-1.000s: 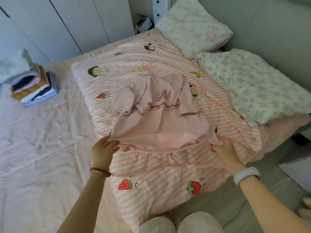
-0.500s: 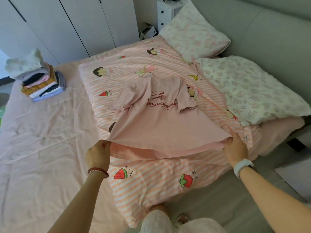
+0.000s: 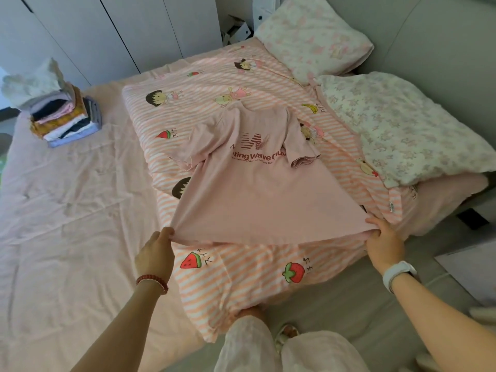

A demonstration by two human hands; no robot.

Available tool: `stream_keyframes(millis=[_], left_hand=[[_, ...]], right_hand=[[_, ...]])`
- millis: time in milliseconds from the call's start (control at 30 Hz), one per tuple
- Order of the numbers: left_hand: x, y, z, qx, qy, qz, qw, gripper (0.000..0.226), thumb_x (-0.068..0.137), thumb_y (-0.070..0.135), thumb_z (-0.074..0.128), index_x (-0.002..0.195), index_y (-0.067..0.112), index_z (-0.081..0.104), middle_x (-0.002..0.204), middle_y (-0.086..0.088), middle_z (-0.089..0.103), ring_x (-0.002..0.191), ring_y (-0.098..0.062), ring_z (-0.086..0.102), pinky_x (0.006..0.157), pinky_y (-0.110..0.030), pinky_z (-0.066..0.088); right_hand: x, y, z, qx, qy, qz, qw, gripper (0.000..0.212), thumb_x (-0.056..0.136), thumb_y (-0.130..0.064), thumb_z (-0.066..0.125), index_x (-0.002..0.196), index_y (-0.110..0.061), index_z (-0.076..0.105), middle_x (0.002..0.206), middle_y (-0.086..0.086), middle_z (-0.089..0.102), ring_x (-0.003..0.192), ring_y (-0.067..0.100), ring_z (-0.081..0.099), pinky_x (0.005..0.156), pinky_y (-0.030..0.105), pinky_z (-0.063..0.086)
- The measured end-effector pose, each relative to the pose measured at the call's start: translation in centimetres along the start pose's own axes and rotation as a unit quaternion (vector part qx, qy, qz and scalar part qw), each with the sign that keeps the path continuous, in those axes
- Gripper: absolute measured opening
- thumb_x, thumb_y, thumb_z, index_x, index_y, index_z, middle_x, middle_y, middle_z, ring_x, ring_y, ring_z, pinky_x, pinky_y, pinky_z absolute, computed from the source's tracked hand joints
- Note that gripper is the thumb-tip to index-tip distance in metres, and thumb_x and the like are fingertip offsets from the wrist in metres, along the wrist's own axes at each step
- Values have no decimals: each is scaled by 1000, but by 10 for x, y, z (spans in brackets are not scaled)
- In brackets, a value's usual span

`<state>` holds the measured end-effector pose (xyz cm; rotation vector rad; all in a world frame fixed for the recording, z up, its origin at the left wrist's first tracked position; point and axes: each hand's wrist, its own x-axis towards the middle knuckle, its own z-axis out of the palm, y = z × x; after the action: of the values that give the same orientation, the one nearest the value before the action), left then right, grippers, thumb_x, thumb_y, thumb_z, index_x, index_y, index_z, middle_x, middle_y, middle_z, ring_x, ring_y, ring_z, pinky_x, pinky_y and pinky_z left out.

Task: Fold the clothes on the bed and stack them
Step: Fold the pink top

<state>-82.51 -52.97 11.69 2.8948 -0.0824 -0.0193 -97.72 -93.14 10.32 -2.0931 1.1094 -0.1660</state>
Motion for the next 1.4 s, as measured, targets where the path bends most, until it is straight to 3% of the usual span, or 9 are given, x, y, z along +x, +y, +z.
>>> stream_keyframes(millis=[133, 300, 433, 633, 833, 967, 1033, 1200, 1400], left_hand=[[-9, -5, 18, 88, -193, -31, 977, 41, 93, 14, 46, 133, 22, 47, 138, -8, 34, 122, -27, 40, 89, -39, 45], [-12, 36, 36, 80, -229, 32, 970, 47, 96, 27, 43, 142, 24, 33, 154, -8, 18, 140, -26, 19, 111, -44, 25], [-3, 74, 52, 67, -246, 73, 964, 48, 96, 28, 43, 142, 25, 31, 154, -7, 17, 141, -26, 18, 113, -44, 22], [50, 127, 78, 55, -279, 105, 953, 50, 96, 30, 41, 144, 23, 26, 154, -7, 15, 141, -26, 19, 111, -41, 22], [147, 196, 122, -34, -289, 117, 950, 48, 95, 25, 43, 141, 18, 33, 149, -7, 28, 136, -26, 28, 110, -42, 30], [207, 242, 158, -92, -286, 128, 945, 45, 94, 22, 47, 138, 13, 39, 143, -7, 37, 130, -26, 36, 107, -40, 34], [228, 263, 173, -125, -287, 126, 941, 42, 94, 19, 48, 135, 11, 43, 140, -8, 42, 128, -25, 39, 106, -35, 33], [263, 310, 202, -200, -331, 54, 920, 35, 93, 22, 48, 126, 15, 54, 119, -11, 51, 113, -26, 51, 98, -34, 41], [277, 366, 203, -241, -282, 43, 928, 35, 93, 32, 51, 125, 21, 57, 121, -7, 42, 117, -21, 42, 102, -30, 35]], right_hand=[[-10, 9, 11, -101, -101, 37, 989, 38, 91, 1, 43, 127, -2, 53, 125, 22, 55, 112, 41, 49, 88, 40, 41], [-10, 8, 40, -107, -186, 7, 977, 42, 88, -6, 43, 127, -15, 54, 129, 15, 53, 117, 36, 49, 96, 45, 44], [1, 1, 57, -128, -227, -2, 965, 47, 93, -3, 35, 141, -7, 38, 145, 15, 37, 133, 31, 34, 109, 40, 31], [52, -22, 75, -102, -241, 6, 965, 45, 97, -7, 33, 142, -7, 34, 146, 14, 35, 131, 28, 38, 102, 32, 34], [153, -73, 104, 7, -152, 43, 987, 34, 97, -14, 40, 127, -7, 51, 124, 12, 56, 112, 27, 54, 93, 32, 42], [232, -93, 138, 35, -82, 42, 995, 20, 86, -34, 48, 97, -16, 48, 100, 6, 47, 93, 23, 48, 77, 31, 41], [260, -97, 150, -23, -95, 39, 994, 29, 83, -39, 48, 101, -17, 49, 109, 9, 46, 104, 26, 45, 82, 35, 40], [298, -93, 156, -160, -153, 1, 975, 24, 90, -21, 44, 106, -17, 62, 112, 8, 56, 109, 29, 46, 83, 34, 39], [348, -107, 94, 26, -56, -40, 997, 9, 88, -9, 51, 86, -12, 59, 81, -1, 61, 77, 20, 56, 65, 31, 43]])
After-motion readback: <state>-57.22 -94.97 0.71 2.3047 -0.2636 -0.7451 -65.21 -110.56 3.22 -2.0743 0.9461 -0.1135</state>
